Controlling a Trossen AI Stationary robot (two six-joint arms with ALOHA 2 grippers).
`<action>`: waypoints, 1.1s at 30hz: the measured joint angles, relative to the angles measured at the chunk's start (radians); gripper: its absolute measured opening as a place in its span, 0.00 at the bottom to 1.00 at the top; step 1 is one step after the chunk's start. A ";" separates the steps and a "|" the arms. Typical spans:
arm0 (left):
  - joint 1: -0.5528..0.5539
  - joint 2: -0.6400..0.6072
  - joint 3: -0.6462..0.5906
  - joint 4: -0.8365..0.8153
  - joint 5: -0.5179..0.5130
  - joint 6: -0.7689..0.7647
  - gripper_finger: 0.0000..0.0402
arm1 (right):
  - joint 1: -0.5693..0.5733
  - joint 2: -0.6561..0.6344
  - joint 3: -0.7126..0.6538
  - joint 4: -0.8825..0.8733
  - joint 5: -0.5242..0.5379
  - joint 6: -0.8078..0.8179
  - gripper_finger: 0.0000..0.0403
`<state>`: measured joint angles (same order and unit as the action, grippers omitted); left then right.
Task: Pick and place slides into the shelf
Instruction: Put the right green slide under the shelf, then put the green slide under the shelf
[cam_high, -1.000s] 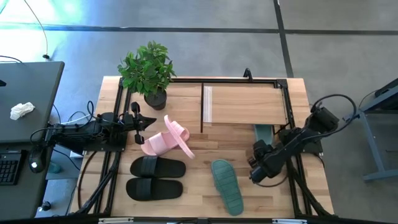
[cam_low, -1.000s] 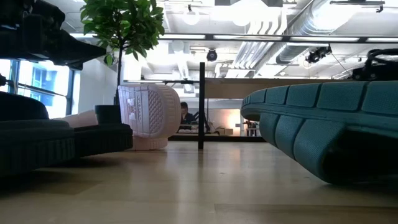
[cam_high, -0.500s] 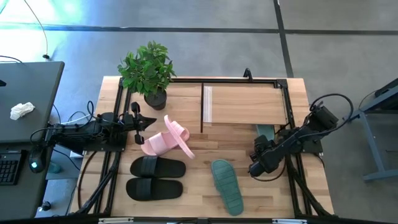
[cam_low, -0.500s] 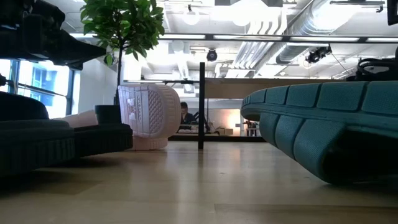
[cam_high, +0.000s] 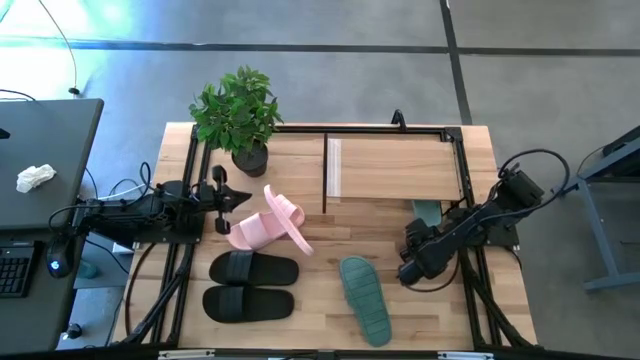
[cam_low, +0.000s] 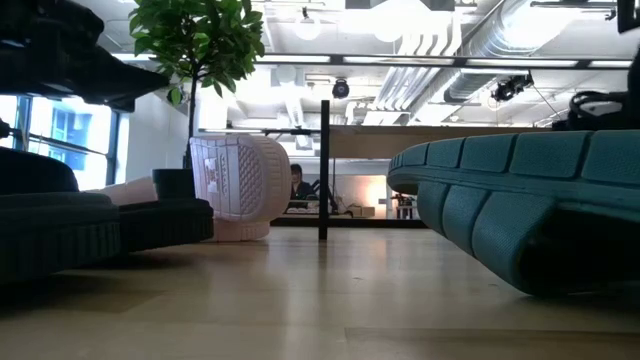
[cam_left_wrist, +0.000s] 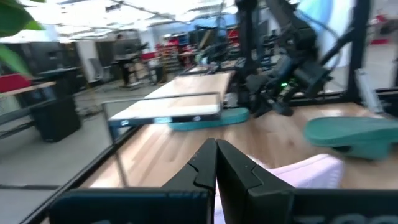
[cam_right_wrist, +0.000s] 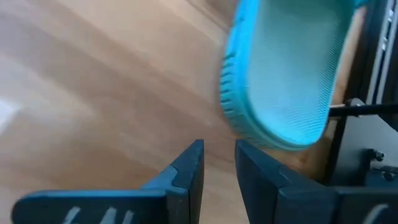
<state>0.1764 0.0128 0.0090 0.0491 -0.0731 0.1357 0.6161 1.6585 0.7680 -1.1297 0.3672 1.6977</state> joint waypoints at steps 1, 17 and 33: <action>0.000 0.000 0.000 0.009 0.027 -0.011 0.00 | 0.002 0.000 0.013 -0.003 0.001 -0.017 0.20; -0.096 0.007 0.001 0.452 0.416 -0.128 0.00 | 0.174 -0.001 0.168 -0.010 0.346 -0.288 0.20; -0.418 0.413 0.184 0.730 0.286 0.150 0.00 | 0.238 -0.001 0.166 0.009 0.620 -0.232 0.20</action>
<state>-0.2415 0.4262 0.1929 0.7789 0.2130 0.2860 0.8539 1.6577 0.9344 -1.1211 0.9874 1.4654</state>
